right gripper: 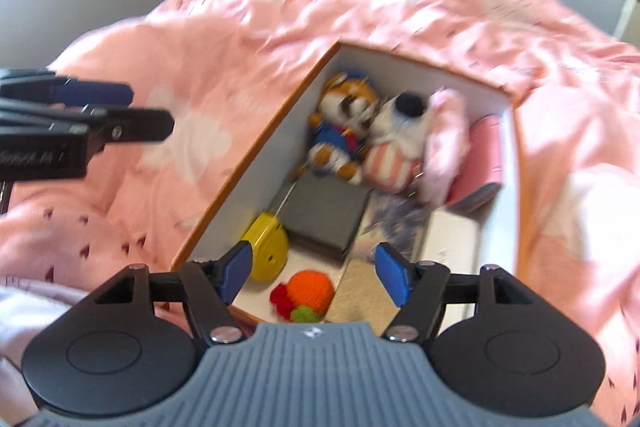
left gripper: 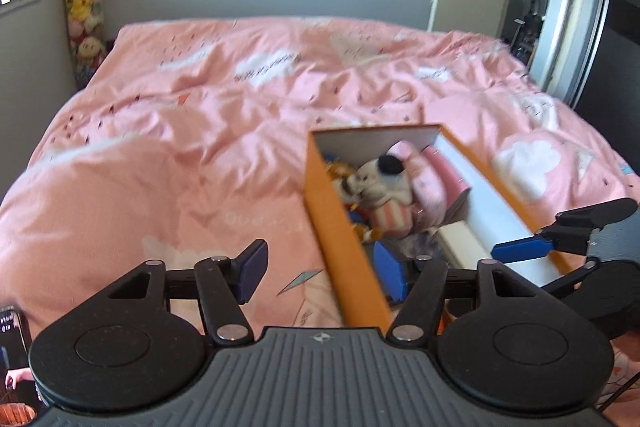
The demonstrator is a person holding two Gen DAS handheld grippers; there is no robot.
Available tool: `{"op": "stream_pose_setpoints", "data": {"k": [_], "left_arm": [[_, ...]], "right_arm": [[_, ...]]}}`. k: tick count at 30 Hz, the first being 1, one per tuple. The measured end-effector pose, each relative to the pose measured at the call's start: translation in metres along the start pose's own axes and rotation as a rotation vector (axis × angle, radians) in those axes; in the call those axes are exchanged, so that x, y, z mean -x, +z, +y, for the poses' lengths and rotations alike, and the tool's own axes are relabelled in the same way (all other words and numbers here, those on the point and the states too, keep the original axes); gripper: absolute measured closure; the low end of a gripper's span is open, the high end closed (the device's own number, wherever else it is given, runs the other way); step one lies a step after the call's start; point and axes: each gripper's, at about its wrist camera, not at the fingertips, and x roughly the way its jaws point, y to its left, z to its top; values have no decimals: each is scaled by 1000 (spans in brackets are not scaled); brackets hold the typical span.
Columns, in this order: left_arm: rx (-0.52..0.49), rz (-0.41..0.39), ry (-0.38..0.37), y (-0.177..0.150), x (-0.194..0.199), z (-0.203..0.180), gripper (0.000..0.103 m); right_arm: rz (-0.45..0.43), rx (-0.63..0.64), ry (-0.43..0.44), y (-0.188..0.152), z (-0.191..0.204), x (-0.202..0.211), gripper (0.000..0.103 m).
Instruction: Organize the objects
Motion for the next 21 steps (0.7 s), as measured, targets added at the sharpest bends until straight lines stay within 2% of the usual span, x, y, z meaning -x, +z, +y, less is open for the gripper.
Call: {"op": "stream_pose_setpoints", "data": {"k": [4, 6, 10, 16, 21], "left_arm": [[-42, -48, -23, 2, 11, -20, 23], [-60, -66, -9, 1, 12, -29, 19], [-91, -60, 12, -4, 8, -41, 18], [-122, -43, 16, -15, 0, -56, 15], [-92, 5, 25, -23, -11, -61, 15]], "right_arm": [[-124, -50, -103, -7, 1, 25, 29], [-179, -65, -159, -12, 3, 36, 26], [-271, -105, -252, -26, 3, 50, 20], [-308, -176, -325, -49, -7, 54, 17], [-324, -197, -365, -64, -9, 52, 17]]}}
